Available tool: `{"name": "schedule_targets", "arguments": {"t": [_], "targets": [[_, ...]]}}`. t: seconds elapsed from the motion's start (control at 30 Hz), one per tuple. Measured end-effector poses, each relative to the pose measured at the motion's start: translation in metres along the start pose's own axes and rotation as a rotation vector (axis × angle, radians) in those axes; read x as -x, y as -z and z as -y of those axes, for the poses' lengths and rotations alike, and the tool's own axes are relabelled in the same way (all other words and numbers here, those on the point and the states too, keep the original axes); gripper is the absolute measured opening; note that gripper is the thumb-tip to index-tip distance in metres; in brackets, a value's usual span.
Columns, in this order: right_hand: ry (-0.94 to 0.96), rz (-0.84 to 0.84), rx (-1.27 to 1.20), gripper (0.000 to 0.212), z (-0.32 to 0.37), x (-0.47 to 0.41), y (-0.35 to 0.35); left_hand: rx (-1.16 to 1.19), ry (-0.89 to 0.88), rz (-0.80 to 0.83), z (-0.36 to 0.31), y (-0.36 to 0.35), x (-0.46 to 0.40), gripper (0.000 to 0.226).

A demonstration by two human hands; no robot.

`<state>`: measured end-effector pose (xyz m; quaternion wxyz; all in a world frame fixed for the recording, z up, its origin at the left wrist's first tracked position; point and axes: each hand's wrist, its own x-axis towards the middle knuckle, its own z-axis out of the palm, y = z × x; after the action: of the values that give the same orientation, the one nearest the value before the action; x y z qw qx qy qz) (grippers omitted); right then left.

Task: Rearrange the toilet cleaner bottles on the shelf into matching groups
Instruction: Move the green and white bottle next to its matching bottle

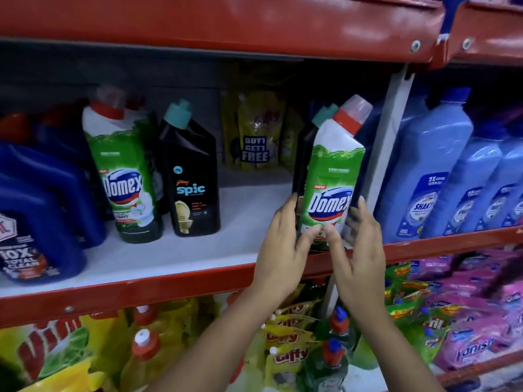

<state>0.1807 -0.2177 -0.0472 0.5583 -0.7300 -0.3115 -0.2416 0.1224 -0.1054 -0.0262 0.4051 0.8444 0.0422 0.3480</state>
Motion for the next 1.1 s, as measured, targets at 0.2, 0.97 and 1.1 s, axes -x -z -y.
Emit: {"name": "schedule_targets", "arguments": {"t": [0.2,0.97,1.1], "targets": [[-0.068,0.021,-0.244,0.034,0.003,-0.017,0.011,0.222,0.089,-0.109,-0.004,-0.005,-0.009,0.044],[-0.117,0.077,-0.487,0.034,0.068,-0.008,-0.033,0.283,-0.035,-0.252,-0.009,0.076,0.018,0.028],[-0.106,0.118,-0.472,0.033,0.084,0.001,-0.058,0.254,-0.018,-0.284,-0.002,0.106,0.031,0.028]]}}
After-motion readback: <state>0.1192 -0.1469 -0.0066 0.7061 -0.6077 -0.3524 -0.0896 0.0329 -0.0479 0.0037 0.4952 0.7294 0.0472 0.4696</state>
